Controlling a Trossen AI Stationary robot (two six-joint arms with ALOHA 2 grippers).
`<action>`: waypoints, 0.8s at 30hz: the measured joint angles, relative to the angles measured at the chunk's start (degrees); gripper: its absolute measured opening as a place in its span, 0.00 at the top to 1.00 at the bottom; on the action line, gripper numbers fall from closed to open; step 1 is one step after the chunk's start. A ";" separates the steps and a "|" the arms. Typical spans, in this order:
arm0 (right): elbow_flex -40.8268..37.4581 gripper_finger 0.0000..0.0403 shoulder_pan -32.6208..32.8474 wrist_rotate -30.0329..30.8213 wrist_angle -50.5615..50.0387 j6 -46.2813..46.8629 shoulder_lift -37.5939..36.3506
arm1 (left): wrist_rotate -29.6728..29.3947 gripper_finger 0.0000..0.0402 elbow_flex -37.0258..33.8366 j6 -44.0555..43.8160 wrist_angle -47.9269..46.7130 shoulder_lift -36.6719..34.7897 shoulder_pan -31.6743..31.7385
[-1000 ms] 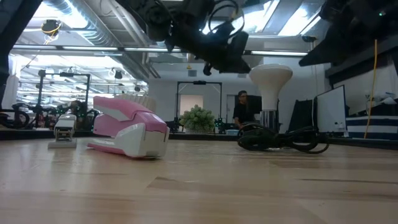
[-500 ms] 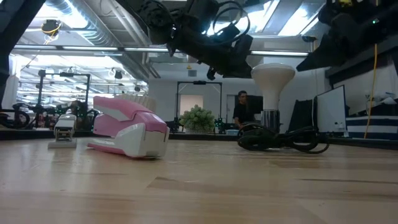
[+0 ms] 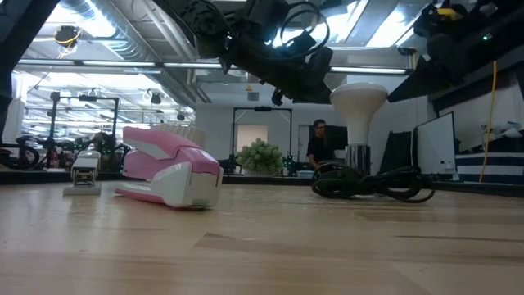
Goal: Screw lightbulb
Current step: Remove the lightbulb from the lamp
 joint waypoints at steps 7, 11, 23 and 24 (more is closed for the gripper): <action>-0.02 0.99 0.04 2.13 -0.07 0.02 0.00 | -0.86 1.00 0.00 -0.72 -1.15 -0.02 -1.24; -0.02 0.99 0.04 2.51 0.09 0.11 0.59 | -1.44 1.00 0.00 -2.30 -1.75 -0.07 -1.95; -0.11 0.99 -0.07 6.86 0.47 0.22 7.13 | -2.17 1.00 0.07 -3.62 -4.24 -0.20 -4.86; -0.11 0.99 -0.18 7.09 0.79 0.22 7.64 | -2.17 1.00 0.07 -3.77 -4.57 -0.20 -5.06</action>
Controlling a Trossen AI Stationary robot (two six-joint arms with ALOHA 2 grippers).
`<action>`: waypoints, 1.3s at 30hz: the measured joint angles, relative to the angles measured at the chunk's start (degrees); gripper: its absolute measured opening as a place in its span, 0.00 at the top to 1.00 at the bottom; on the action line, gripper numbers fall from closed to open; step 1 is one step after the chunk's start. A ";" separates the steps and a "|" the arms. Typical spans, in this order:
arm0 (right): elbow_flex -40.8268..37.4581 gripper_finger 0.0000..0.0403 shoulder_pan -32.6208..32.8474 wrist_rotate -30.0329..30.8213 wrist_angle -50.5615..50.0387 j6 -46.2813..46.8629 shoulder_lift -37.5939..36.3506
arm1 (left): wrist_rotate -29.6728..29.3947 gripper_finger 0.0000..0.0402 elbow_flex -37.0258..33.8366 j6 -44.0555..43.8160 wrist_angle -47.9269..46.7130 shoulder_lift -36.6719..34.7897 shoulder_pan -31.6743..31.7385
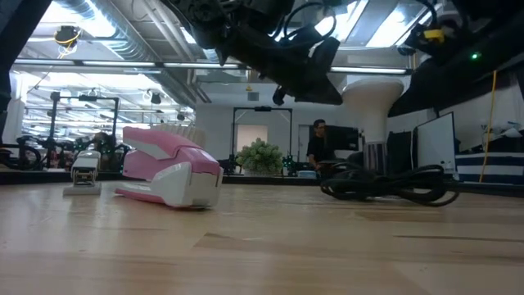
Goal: Screw lightbulb
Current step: Remove the lightbulb from the lamp
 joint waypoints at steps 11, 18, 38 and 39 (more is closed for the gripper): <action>0.13 0.99 -7.90 -4.68 5.05 -1.54 4.16 | -0.10 1.00 -0.09 -0.34 -0.35 0.35 -2.94; 0.13 0.99 -11.37 -10.73 10.24 -5.68 6.36 | -2.13 1.00 -0.09 -0.34 -0.68 0.35 -3.11; 0.20 0.99 -12.91 -26.57 -5.49 -2.19 0.82 | -9.49 1.00 -0.02 -1.83 -12.67 -3.72 -4.06; 0.20 0.99 -12.91 -28.16 -6.00 -1.68 -0.30 | -9.58 1.00 -0.04 -1.85 -13.03 -4.07 -4.03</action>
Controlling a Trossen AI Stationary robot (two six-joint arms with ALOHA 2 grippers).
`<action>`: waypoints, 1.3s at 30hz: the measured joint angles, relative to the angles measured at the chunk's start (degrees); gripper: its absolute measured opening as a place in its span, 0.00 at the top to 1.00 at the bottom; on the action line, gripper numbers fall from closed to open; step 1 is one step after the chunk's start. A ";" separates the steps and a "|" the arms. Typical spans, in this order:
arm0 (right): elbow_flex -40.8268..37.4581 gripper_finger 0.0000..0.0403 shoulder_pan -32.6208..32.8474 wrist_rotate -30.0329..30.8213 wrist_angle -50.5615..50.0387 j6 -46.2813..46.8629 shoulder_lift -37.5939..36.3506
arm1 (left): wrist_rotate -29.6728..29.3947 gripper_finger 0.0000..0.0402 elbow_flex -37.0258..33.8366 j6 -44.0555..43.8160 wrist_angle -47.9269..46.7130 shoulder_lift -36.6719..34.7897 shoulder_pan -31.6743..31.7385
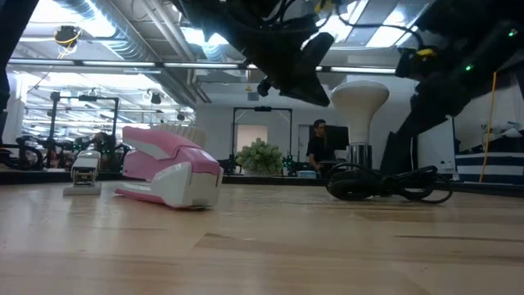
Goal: Screw lightbulb
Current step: Remove the lightbulb from the lamp
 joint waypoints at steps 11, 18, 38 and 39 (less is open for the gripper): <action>0.00 0.99 0.00 -11.55 -0.47 0.25 -16.73 | -2.29 1.00 0.00 3.46 2.93 -2.74 1.42; 0.00 0.99 0.00 -11.35 2.69 0.07 -23.28 | -2.31 1.00 0.00 4.57 5.01 -2.83 4.42; -0.07 0.99 -0.04 -6.35 7.63 -3.02 -13.69 | 4.60 1.00 -0.04 5.95 11.47 0.63 7.09; -0.07 0.99 -0.04 -6.33 7.49 -3.02 -13.66 | 4.87 1.00 -0.02 5.83 11.48 0.74 6.98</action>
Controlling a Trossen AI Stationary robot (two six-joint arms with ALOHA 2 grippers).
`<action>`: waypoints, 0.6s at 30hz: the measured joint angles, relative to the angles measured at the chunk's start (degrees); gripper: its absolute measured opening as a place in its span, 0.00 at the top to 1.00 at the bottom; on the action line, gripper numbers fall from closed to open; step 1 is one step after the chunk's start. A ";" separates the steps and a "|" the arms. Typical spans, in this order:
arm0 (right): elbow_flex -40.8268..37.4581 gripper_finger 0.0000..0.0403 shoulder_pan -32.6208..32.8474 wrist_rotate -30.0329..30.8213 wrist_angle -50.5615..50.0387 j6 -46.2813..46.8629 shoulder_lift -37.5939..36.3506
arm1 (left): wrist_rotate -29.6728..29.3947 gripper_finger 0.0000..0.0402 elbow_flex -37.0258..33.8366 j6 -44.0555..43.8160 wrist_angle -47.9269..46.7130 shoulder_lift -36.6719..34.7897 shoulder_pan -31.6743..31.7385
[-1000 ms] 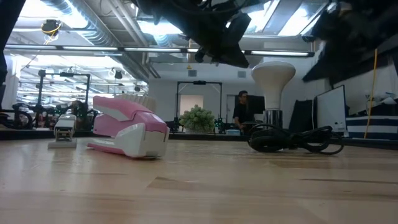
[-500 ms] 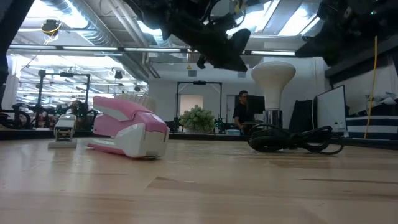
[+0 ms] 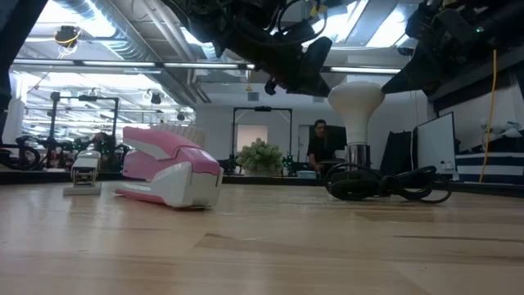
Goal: Screw lightbulb
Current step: Remove the lightbulb from the lamp
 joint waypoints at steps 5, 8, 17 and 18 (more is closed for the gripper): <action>0.00 0.99 0.00 0.08 0.30 0.00 -0.04 | -0.06 1.00 0.00 0.17 -0.07 0.06 -0.77; 0.00 0.99 0.04 1.19 0.17 0.04 -0.07 | -0.51 1.00 0.00 0.20 -0.51 0.06 -1.46; 0.00 0.99 0.04 3.80 -0.23 0.50 -0.11 | -1.44 1.00 0.13 -0.36 -3.09 -0.14 -3.05; 0.00 0.99 0.04 3.90 -0.36 0.81 -0.11 | -1.62 1.00 0.13 -0.40 -3.16 -0.14 -3.24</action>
